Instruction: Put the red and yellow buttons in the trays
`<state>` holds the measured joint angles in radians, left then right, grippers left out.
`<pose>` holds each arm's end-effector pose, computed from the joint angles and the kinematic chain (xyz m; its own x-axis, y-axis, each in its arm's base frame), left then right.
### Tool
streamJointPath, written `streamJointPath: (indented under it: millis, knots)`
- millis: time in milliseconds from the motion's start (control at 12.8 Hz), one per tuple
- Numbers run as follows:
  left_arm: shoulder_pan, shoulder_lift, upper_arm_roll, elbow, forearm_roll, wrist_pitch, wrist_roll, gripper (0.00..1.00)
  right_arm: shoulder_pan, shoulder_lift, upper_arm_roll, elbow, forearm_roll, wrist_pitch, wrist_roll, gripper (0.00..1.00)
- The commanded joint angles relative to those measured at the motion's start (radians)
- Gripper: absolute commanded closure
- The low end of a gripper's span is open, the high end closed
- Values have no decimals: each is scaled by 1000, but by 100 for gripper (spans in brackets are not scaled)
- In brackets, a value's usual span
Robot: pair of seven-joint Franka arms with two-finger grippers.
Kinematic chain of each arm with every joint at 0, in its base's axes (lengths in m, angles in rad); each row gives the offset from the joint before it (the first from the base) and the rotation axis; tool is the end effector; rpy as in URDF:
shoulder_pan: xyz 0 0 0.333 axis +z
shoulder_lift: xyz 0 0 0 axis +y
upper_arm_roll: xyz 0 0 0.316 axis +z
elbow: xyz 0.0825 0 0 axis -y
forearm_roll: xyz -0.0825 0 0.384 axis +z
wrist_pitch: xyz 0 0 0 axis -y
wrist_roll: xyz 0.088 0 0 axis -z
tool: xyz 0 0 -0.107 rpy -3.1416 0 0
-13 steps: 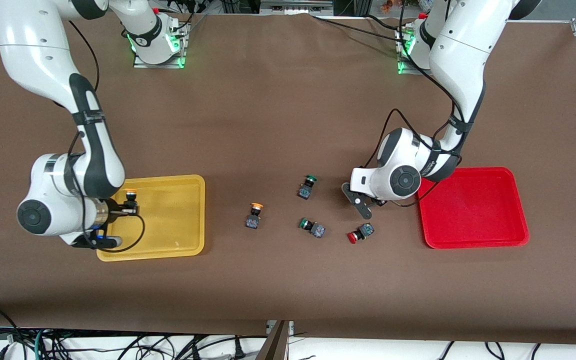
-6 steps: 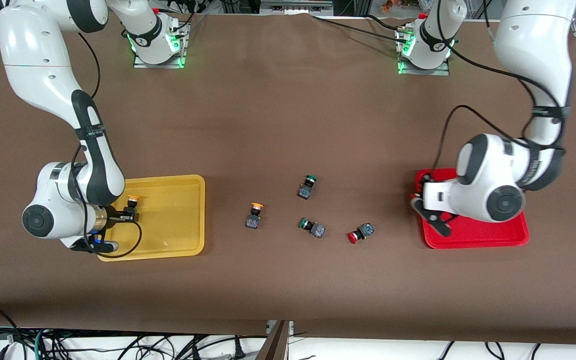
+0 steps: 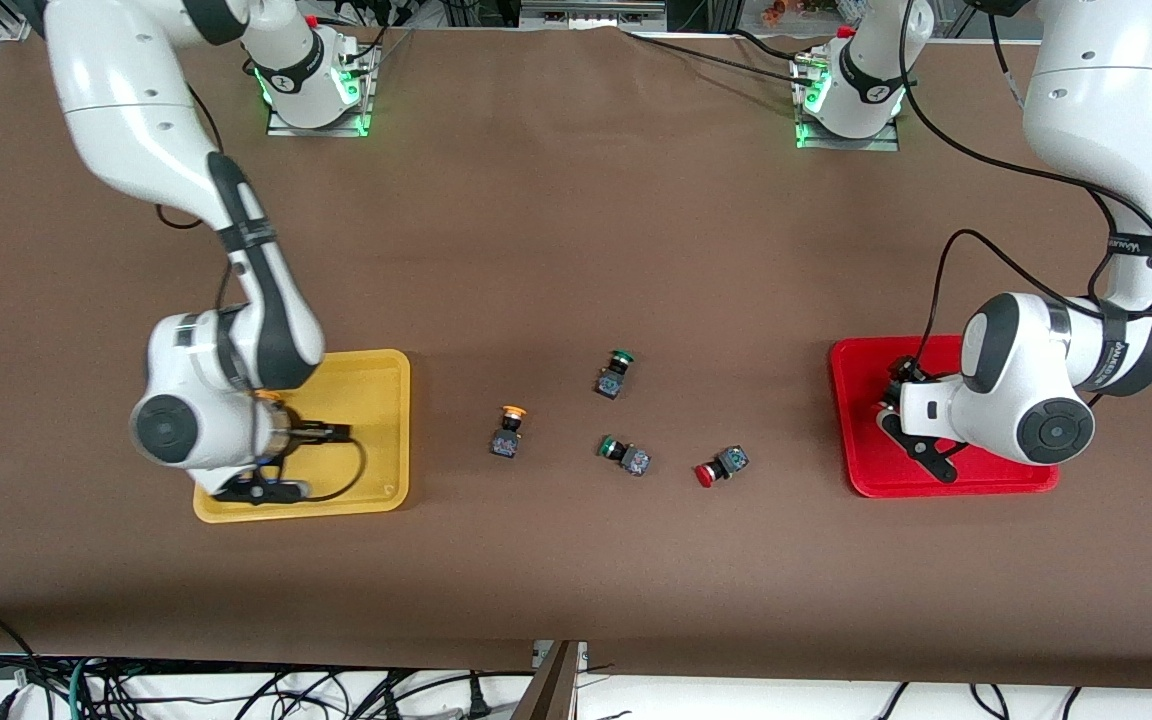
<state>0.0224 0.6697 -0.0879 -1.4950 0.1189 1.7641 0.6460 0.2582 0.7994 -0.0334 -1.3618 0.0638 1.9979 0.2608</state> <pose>0.6646 -0.0250 0.2515 0.6651 -0.6669 -0.3360 -0.6423 -0.7404 0.1980 0.6985 0.1686 0.2293 0.9846 -0.0593 -0.1643 -0.0578 -0.9982 0.0138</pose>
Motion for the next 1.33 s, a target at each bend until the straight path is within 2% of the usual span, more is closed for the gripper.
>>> streamJointPath:
  millis: [0, 156, 235, 391, 626, 782, 939, 1017, 1173, 1251]
  knots:
    - [-54, -12, -16, 39, 13, -9, -5, 0, 146, -11, -8, 26, -10, 5, 223, 2]
    - [-99, -4, -27, 79, -37, -8, -5, 0, 252, 10, -13, 61, -12, 86, 396, 2]
    - [-136, 1, -26, 81, -97, 39, -5, 0, 275, 21, -11, 59, -10, 132, 453, 2]
    - [-168, 43, -27, 78, -156, 264, 12, 0, 317, 38, -11, 59, -10, 202, 515, 2]
    - [-179, 144, -67, 76, -365, 343, 24, 0, 329, 69, -11, 59, -10, 277, 534, 2]
    - [-197, 195, -69, 71, -380, 501, 180, 0, 329, 98, -11, 59, -12, 352, 537, 2]
    - [-199, 217, -78, 71, -410, 563, 215, 0, 332, 128, -11, 58, -13, 444, 532, 2]
    - [-199, 212, -78, 74, -403, 565, 216, 0, 332, 135, -11, 56, -15, 459, 534, 10]
    - [-196, 215, -78, 74, -406, 568, 250, 0, 332, 135, -11, 56, -15, 460, 520, 73]
    - [-197, 215, -78, 76, -404, 568, 262, 0, 332, 132, -11, 56, -15, 460, 512, 83]
